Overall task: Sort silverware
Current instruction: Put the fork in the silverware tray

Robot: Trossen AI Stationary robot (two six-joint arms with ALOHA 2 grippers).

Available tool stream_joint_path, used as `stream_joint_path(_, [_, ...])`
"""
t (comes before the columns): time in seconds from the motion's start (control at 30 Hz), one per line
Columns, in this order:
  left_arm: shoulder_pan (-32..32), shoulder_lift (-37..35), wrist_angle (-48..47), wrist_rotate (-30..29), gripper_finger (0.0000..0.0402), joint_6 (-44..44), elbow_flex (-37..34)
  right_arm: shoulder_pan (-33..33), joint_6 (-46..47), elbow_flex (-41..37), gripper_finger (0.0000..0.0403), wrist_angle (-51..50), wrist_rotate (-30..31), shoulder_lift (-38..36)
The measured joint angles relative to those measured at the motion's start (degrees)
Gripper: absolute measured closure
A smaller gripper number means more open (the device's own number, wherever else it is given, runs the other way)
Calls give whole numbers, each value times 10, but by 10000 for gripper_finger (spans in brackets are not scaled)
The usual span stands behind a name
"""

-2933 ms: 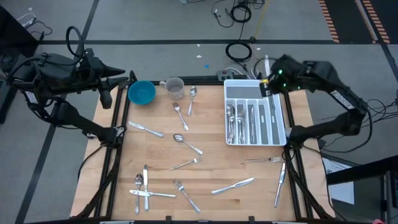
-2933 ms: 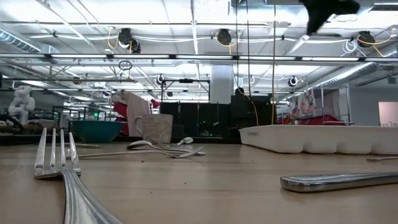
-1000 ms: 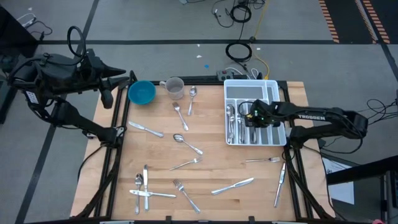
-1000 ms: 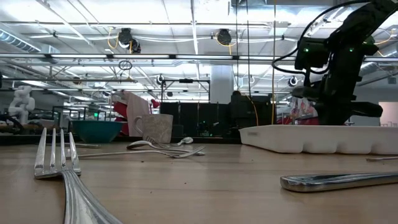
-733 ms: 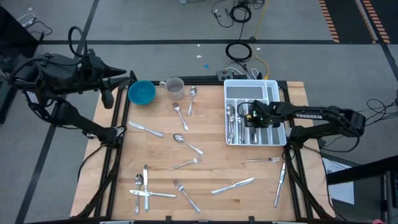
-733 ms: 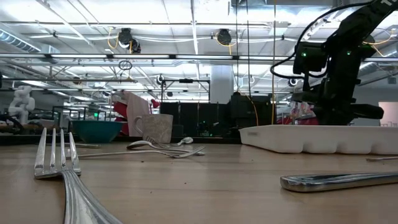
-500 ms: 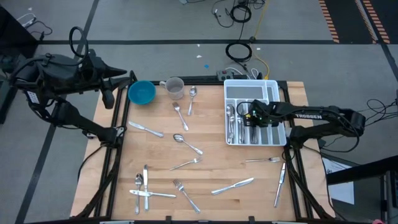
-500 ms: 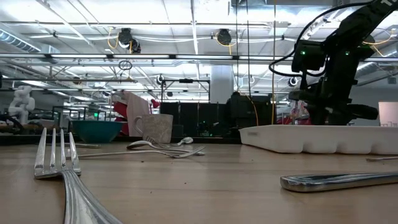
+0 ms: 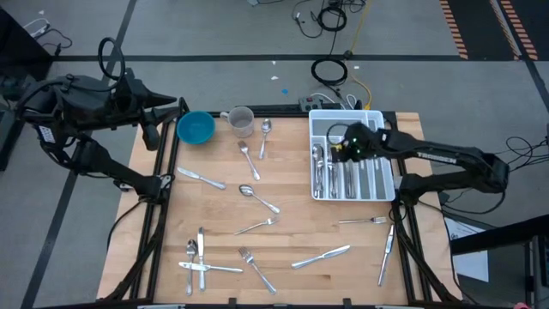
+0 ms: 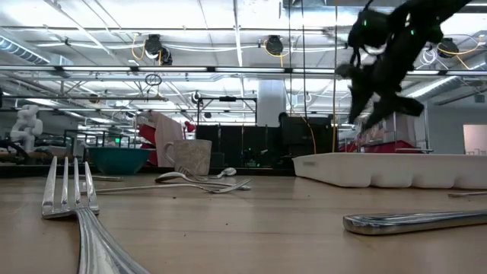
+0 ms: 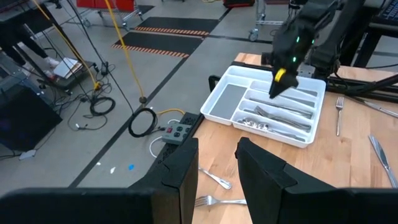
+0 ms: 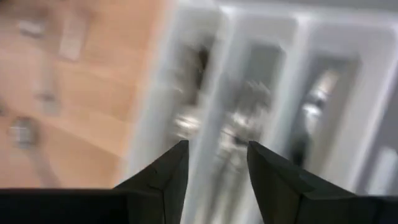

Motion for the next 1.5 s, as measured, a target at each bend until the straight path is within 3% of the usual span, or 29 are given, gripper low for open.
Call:
stream_joint_path(0.2, [0, 2, 0, 0, 285, -1, 0, 15, -53, 95, 248, 9, -13, -24])
stream_joint_path(0.37, [0, 5, 0, 3, 285, -20, 0, 64, -114, 156, 248, 101, -157, -26])
stream_joint_path(0.43, [0, 6, 0, 4, 285, -28, 0, 108, -114, 161, 248, 161, -169, -19])
stream_joint_path(0.6, [0, 6, 0, 4, 285, -30, 0, 218, -151, 158, 248, 253, -124, 64])
stream_joint_path(0.77, [0, 6, 0, 4, 285, -30, 0, 287, -196, 173, 248, 357, -126, 201])
stream_joint_path(0.93, [0, 6, 0, 4, 285, -25, 0, 315, -225, 255, 248, 325, -123, 321])
stream_joint_path(1.17, [0, 6, 0, 21, 285, 28, 0, 365, -221, 414, 248, 203, -89, 466])
stream_joint_path(1.33, [0, 6, 0, 23, 285, 46, 0, 389, -235, 494, 248, 148, -69, 501])
stream_joint_path(1.5, [0, 7, 0, 28, 285, 27, 0, 414, -212, 522, 248, 79, -30, 504])
